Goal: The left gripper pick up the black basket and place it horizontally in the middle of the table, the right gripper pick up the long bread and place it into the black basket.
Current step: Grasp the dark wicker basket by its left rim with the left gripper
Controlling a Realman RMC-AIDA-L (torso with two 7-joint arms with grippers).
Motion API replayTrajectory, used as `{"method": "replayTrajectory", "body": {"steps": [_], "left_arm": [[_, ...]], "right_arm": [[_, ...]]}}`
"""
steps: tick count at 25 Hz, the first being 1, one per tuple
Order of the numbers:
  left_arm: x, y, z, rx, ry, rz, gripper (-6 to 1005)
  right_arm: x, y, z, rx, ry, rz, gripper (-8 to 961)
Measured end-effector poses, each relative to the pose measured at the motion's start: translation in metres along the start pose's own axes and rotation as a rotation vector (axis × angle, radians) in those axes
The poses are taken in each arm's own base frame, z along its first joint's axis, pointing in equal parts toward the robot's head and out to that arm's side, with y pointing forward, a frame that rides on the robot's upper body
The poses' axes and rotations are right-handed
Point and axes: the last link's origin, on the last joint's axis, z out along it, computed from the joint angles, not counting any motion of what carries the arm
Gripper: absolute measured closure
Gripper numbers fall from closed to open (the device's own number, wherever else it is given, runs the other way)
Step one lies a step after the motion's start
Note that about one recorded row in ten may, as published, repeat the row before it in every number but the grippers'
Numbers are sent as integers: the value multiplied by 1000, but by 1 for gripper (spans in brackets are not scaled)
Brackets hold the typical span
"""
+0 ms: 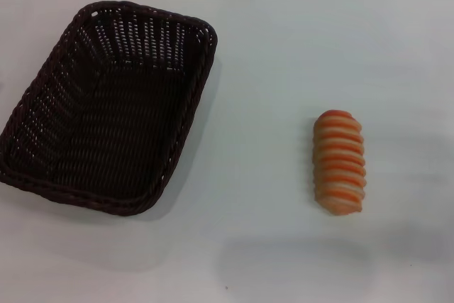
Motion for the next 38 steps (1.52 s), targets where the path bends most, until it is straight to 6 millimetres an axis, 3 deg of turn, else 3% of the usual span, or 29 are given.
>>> {"method": "replayTrajectory", "body": {"steps": [18,22,31,33,38], "left_arm": [[1,1,2,-5,0,-14,136],[25,-2,21,-97,-91,-201,136],[71,14,53,-196,-388,-210,137],[91,26,62,-182,-544,-115,138],[106,45,69,-123,-731,47,138]], "right_arm": [[0,1,0,0,3,1,239],[0,1,-2,3,5,7,239],[0,-1,-5,13,9,7,240],[0,-1,-5,13,8,8,240],[0,-2,-6,14,8,8,240]]}}
